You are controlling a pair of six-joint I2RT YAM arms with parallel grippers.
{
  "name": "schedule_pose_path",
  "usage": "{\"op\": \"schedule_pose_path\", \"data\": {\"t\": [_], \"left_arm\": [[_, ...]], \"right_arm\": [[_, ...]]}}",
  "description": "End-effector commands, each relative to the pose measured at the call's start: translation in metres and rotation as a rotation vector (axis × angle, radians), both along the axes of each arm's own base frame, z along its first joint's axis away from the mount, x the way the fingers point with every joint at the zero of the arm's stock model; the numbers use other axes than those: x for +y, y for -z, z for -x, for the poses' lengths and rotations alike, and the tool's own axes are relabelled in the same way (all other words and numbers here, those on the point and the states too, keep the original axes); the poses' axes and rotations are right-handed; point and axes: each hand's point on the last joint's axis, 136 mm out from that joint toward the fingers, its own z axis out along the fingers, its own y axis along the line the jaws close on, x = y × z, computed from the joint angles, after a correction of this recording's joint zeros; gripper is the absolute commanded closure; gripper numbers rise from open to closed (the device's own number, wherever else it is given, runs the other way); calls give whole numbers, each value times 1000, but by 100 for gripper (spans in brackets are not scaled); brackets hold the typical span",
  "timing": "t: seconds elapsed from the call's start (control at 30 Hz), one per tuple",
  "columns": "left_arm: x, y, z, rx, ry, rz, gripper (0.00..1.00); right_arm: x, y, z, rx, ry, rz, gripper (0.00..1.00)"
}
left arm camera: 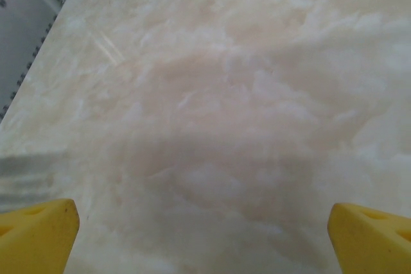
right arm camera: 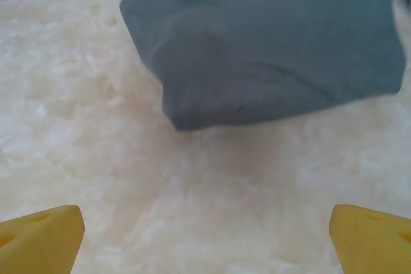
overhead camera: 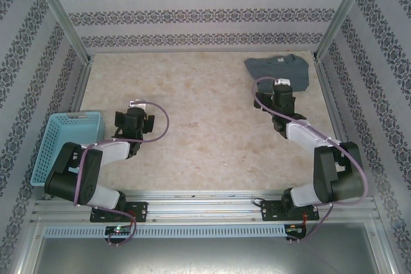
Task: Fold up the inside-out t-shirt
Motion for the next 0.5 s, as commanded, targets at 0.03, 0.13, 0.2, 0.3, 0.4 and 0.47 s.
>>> {"op": "schedule_pose_path", "data": {"t": [0.03,0.13,0.2,0.3,0.4,0.47], "left_arm": [[-7,-24,-22,-135,79,48,0],[-1,-20,-29,-166,61,61,0],[5,-16,-30,-140,42,99,0],[15,-15,-28,-166,18,141,0],[20,-15,-25,-197,5,159,0],[19,-15,-26,-193,8,163,0]], "right_arm": [[-7,-13,1,-78,-21,144,2],[-11,-20,7,-137,-45,154,2],[-20,-21,13,-163,-44,113,2],[-27,-13,24,-168,-49,94,2],[-22,8,33,-132,-83,84,2],[-29,15,31,-151,-59,92,2]]}}
